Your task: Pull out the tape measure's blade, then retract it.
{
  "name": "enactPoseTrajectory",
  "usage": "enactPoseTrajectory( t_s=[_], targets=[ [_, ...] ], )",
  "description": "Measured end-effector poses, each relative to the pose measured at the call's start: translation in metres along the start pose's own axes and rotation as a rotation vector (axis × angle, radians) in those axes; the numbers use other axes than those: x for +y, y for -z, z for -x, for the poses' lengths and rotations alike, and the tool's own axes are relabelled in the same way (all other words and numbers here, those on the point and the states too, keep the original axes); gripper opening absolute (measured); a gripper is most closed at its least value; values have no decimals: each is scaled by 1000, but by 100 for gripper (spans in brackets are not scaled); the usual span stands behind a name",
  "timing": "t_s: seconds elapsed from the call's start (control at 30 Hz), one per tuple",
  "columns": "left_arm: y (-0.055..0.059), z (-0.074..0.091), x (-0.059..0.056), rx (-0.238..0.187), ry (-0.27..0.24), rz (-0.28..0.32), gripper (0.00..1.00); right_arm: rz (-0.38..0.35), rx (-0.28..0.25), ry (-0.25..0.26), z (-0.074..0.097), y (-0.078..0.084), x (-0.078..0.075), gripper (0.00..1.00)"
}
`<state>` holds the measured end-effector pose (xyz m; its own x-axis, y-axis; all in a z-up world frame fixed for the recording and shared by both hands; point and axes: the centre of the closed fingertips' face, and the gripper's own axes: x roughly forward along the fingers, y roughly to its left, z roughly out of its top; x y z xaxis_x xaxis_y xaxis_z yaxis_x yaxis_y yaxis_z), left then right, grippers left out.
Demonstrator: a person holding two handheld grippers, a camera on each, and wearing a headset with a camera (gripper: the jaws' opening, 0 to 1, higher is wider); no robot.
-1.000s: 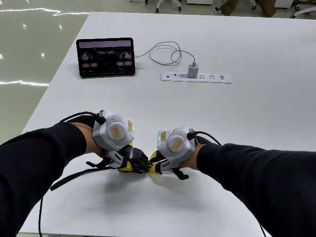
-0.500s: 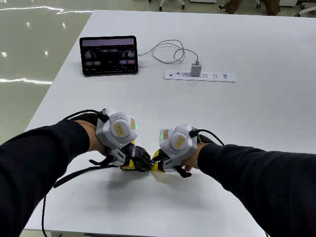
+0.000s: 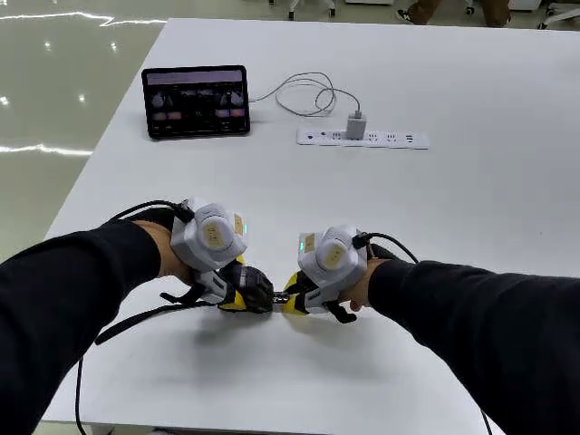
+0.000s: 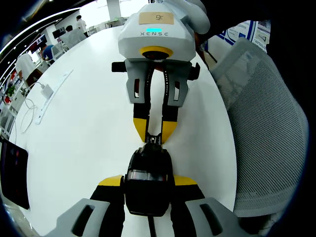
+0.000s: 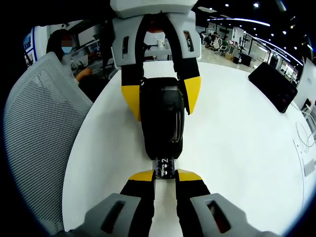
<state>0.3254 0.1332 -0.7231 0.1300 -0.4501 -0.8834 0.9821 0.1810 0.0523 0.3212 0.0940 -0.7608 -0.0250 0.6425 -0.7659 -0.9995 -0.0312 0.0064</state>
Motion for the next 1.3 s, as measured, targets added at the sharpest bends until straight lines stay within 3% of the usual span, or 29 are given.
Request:
enactPoseTrajectory(
  t_s=[0.13,0.23,0.33,0.6,0.73,1.3],
  targets=[
    [0,0,0,-3,-3,3,32,-3,4,-1,1,0,0,12],
    [0,0,0,-3,-3,4,32,-57,-19,-18,-1,-4,3,16],
    [0,0,0,-4,-2,7,32,-23,-10,14,-4,-4,-2,13],
    [1,0,1,-8,-5,14,32,-55,-42,5,-5,-9,0,11],
    [1,0,1,-12,-6,15,32,-25,-27,1,-4,-9,1,11],
    [2,2,1,-21,-11,12,31,-31,-24,5,1,-5,-1,11]
  ],
)
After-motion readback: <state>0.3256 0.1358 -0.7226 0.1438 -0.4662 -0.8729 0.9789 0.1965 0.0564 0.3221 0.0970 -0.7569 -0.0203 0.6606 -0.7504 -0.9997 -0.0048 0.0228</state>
